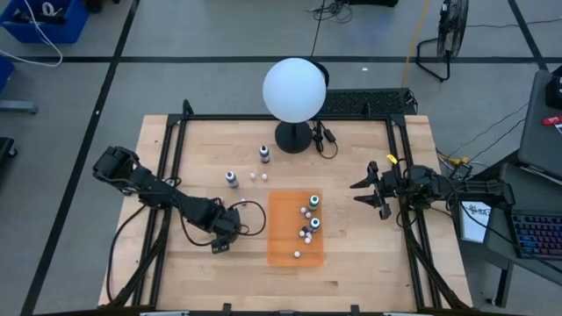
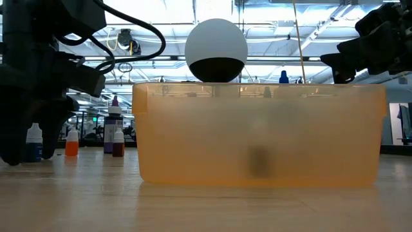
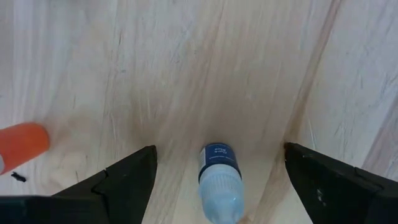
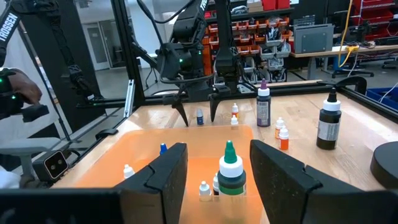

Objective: Pick & Place food coloring
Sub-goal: Put the small blue food coloring bottle into the orange bin

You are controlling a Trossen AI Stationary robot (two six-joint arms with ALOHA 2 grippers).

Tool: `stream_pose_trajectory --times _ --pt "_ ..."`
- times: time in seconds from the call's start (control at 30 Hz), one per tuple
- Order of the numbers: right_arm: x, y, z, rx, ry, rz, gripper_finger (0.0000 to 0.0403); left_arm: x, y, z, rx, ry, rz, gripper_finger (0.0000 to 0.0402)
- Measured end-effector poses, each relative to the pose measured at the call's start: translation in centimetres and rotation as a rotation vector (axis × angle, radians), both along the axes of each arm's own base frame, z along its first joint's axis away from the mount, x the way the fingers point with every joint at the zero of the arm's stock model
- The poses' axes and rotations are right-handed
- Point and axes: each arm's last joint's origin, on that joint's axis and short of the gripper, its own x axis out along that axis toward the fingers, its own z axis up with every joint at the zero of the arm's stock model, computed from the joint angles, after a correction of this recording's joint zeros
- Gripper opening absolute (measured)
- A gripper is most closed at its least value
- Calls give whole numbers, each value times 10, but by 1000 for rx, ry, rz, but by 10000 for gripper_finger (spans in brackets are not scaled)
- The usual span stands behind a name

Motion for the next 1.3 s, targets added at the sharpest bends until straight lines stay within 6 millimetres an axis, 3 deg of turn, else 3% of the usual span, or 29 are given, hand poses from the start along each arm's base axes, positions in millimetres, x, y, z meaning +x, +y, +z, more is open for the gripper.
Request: stream_pose_trajectory --times 0.13,0.43,0.63,0.93,1.13,1.3 --pt "0 0 0 0 0 0 162 -1 0 0 -17 12 1 321" --pt "0 0 0 0 0 0 165 -1 0 0 -25 18 -11 164" --pt "0 0 0 0 0 0 163 -1 -1 0 -38 18 -16 86" --pt "0 0 0 0 0 0 164 2 -3 7 -95 -21 -23 74" --pt "0 0 0 0 0 0 164 27 -7 43 -110 -110 -104 69" --pt "0 0 0 0 0 0 166 58 9 103 -31 -223 -117 69"
